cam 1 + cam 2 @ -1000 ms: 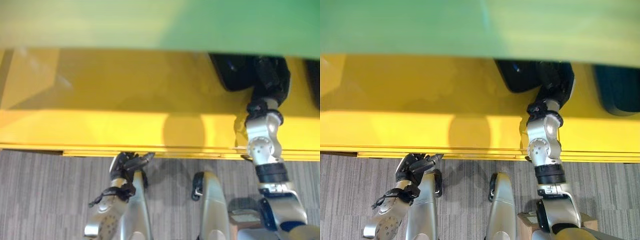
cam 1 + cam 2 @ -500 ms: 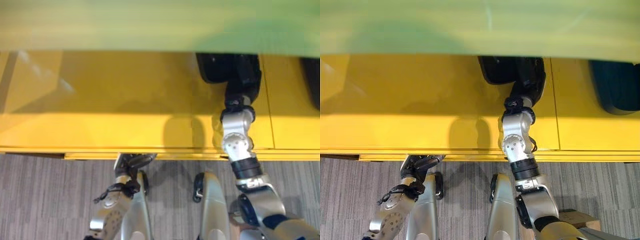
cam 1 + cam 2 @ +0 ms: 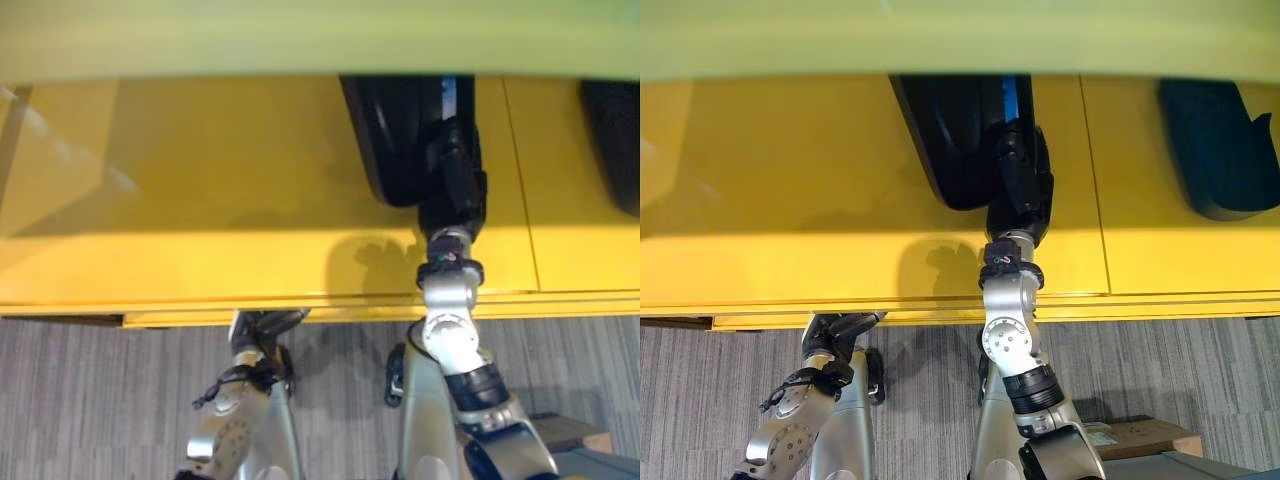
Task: Move parts from the plastic box to the shelf.
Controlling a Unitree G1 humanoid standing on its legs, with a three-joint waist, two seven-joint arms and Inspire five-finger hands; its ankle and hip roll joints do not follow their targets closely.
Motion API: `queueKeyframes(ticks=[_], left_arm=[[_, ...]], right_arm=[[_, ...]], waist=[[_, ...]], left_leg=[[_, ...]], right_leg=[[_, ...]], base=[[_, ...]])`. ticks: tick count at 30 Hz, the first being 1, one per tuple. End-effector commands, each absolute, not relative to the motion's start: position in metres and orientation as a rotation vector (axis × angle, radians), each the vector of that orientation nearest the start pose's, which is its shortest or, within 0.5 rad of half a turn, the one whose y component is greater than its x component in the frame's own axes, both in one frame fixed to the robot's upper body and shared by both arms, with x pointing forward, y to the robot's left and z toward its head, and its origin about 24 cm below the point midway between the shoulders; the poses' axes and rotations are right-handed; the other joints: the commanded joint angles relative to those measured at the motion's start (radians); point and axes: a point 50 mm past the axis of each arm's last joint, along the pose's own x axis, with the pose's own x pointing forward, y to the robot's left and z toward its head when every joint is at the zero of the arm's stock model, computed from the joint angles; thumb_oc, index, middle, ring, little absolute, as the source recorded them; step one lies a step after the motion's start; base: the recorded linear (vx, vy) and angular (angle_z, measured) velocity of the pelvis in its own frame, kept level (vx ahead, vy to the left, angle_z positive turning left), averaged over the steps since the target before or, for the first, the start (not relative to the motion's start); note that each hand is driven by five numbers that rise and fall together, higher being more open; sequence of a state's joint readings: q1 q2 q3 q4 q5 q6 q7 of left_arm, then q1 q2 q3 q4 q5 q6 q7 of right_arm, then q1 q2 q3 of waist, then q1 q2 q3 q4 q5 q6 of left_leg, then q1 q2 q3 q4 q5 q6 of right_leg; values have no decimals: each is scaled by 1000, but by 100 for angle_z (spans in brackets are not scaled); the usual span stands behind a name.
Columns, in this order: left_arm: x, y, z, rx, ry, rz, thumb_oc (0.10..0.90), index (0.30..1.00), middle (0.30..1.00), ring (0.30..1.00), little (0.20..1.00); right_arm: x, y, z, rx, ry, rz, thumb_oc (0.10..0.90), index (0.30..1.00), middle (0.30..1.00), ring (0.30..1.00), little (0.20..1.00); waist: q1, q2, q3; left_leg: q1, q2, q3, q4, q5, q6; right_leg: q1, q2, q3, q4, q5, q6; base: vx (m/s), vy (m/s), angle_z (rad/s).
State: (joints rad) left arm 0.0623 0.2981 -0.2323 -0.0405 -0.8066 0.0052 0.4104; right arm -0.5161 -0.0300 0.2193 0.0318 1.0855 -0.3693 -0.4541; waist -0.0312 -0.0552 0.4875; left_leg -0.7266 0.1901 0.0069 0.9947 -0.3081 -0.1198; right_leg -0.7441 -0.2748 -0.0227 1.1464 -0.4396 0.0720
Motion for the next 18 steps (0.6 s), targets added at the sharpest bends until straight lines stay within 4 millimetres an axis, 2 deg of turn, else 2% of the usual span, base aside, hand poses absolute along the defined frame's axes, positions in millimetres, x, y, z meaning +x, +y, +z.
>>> queueKeyframes(ticks=[1,5,8,18], left_arm=[[238,162,46,-529,109,162,900,1000,1000,1000,1000],[238,162,45,-542,115,179,900,1000,1000,1000,1000],[238,161,46,-543,114,181,900,1000,1000,1000,1000],[238,161,48,-560,104,191,900,1000,1000,1000,1000]], right_arm=[[291,-80,40,1318,330,-390,400,300,300,300,300],[280,-85,29,1354,350,-468,400,300,300,300,300],[276,-86,28,1371,351,-483,400,300,300,300,300],[277,-95,27,1340,333,-539,400,300,300,300,300]], waist=[[29,19,22],[13,14,20],[7,11,19],[-3,11,19]], left_leg=[[5,13,-46,95,-148,24],[3,20,-42,92,-146,19],[0,22,-40,94,-146,18],[5,25,-33,70,-136,14]], right_leg=[[-22,-32,52,-35,18,23],[-28,-25,56,-37,19,27],[-31,-24,59,-39,21,28],[-32,-19,60,-54,27,33]], base=[[-19,-5,-8],[-3,-2,-1],[-4,1,-2],[0,0,-3]])
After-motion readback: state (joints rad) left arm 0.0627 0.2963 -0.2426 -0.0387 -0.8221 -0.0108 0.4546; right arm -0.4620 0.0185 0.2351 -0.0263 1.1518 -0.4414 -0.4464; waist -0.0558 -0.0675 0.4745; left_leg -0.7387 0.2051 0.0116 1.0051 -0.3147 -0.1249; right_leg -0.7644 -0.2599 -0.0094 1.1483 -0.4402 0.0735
